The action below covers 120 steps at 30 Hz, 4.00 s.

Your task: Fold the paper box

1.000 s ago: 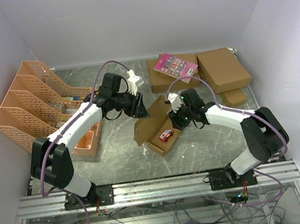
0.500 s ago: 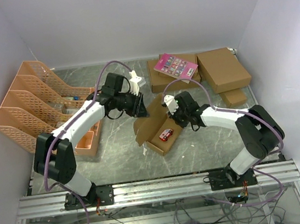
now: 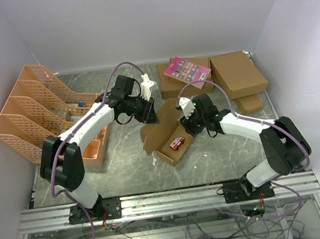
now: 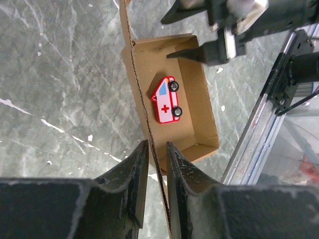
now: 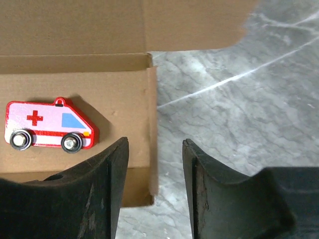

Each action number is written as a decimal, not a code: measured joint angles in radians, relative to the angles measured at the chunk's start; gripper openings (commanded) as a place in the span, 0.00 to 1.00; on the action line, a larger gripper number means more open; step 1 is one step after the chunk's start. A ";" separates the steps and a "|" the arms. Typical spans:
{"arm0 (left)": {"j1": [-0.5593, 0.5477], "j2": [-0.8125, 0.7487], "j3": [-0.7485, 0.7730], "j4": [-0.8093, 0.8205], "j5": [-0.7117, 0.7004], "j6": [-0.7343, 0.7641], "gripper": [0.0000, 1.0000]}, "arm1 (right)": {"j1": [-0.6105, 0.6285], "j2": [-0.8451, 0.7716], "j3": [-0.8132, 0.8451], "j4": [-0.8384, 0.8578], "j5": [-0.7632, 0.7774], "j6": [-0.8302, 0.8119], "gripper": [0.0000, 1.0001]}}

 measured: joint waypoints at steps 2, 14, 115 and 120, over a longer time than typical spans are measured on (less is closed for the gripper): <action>-0.001 0.009 0.017 -0.017 -0.010 0.026 0.30 | -0.025 -0.027 0.000 -0.005 -0.028 0.000 0.50; -0.004 0.064 0.145 -0.120 -0.030 0.241 0.27 | -0.346 -0.268 0.013 0.003 -0.469 -0.071 0.99; 0.032 -0.569 -0.699 0.468 -0.262 -0.312 0.39 | -0.399 0.137 0.323 -0.375 -0.969 -0.687 0.00; 0.021 -0.524 -0.699 0.470 -0.272 -0.312 0.25 | -0.399 0.137 0.323 -0.373 -0.968 -0.683 0.00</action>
